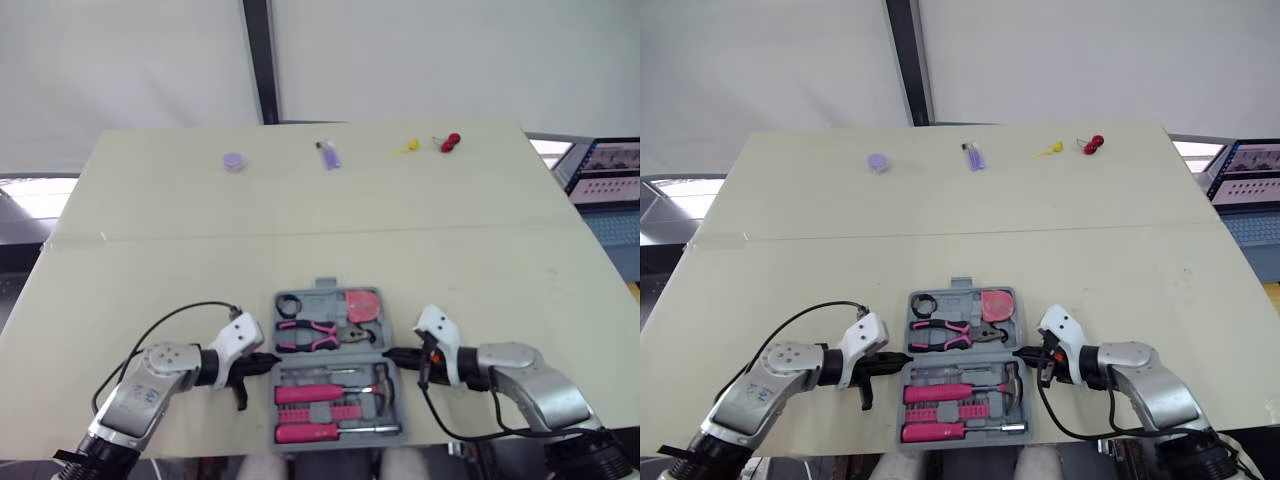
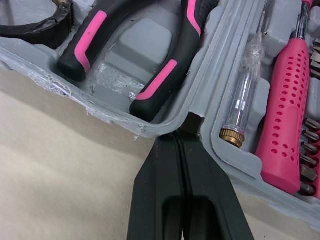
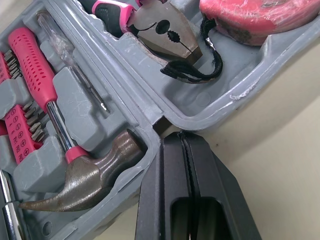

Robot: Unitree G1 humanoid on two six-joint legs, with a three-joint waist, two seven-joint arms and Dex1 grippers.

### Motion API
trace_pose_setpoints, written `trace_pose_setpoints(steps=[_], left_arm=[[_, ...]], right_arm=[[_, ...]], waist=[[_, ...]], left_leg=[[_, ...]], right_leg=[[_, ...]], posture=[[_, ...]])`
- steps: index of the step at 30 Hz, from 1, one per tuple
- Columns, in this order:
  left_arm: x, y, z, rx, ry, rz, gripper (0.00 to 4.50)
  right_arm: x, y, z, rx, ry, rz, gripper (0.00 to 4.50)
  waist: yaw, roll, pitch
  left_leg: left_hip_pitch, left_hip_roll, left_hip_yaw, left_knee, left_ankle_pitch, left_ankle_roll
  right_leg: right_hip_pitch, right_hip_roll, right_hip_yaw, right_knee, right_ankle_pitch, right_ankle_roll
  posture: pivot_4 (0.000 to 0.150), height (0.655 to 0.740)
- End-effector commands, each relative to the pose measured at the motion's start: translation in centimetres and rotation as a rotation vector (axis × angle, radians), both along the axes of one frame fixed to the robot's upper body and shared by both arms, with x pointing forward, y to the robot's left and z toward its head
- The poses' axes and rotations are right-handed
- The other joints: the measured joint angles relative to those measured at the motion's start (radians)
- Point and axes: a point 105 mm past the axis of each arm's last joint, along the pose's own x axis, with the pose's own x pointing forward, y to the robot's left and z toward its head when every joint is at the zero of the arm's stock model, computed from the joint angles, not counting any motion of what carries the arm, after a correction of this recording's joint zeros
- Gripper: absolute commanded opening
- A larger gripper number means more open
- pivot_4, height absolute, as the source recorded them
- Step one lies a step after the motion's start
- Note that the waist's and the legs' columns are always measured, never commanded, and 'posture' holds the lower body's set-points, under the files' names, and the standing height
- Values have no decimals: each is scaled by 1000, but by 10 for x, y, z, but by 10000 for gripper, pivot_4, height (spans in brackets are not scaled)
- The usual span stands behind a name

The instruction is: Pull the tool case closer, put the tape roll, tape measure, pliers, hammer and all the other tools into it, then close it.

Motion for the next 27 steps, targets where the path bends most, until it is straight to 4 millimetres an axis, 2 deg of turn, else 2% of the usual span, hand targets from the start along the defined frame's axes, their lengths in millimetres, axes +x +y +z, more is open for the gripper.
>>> trace_pose_setpoints(steps=[1, 18, 24, 27], left_arm=[[-25, -11, -21, -5, 125, -69, 0], [-27, -10, -22, 5, 127, -68, 0], [-20, 0, -16, 18, 94, -32, 0], [-15, 16, -8, 34, 70, -2, 0]], right_arm=[[-9, 18, 12, 71, -14, 84, 350], [-7, 18, 12, 69, -19, 74, 350], [1, 3, 19, 55, -47, 34, 350], [3, -14, 26, 36, -39, 21, 350]], waist=[[0, 0, 0], [-1, 0, 0], [-1, 0, 0], [-2, 0, 0]], left_leg=[[0, 0, 0, 0, 0, 0], [0, 0, 0, 0, 0, 0], [0, 0, 0, 0, 0, 0], [0, 0, 0, 0, 0, 0]], right_leg=[[0, 0, 0, 0, 0, 0], [0, 0, 0, 0, 0, 0], [0, 0, 0, 0, 0, 0], [0, 0, 0, 0, 0, 0]], posture=[[1500, 7400], [1500, 7400], [1500, 7400], [1500, 7400]])
